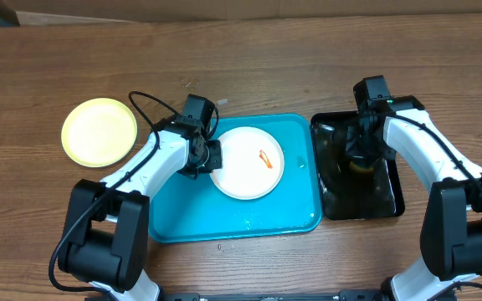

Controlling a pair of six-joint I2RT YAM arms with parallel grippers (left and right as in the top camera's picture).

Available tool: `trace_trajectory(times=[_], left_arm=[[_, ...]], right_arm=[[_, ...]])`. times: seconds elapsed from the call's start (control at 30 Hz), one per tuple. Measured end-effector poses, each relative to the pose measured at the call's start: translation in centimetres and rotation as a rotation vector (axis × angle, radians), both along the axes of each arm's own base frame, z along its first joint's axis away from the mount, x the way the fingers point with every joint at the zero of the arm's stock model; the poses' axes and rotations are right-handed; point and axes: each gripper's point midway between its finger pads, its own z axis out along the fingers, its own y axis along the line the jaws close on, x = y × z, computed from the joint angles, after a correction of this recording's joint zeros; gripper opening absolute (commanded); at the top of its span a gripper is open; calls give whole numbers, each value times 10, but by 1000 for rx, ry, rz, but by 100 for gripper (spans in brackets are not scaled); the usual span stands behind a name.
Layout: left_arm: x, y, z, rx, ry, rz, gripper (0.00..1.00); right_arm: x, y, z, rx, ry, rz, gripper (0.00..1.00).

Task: Clean dirty plates on tray and stack at the side
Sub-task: 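Dip and swish the sponge in the water with the right gripper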

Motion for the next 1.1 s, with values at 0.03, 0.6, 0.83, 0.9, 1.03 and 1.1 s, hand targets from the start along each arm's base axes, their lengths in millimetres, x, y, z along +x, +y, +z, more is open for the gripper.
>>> trace_trajectory(times=[0.03,0.6,0.83,0.9,1.03,1.1], left_arm=[[0,0,0,0,0,0,4],[-5,2,-1,2,26,29,7],[-8,0,-1,-9,39,25,21],[-7,-1,-1,-14,36,26,21],[-5,-2,-1,-17,27,26,18],[-5,-2,-1,-17,28,28,6]], right_arm=[[0,-2,0,-10,-1,5,4],[-8,-9,31,-67,59,175,4],[-4,-9,38,-74,53,214,4],[-4,-10,38,-75,57,221,4],[-4,-10,38,-77,57,225,4],[-5,-10,38,-77,59,229,4]])
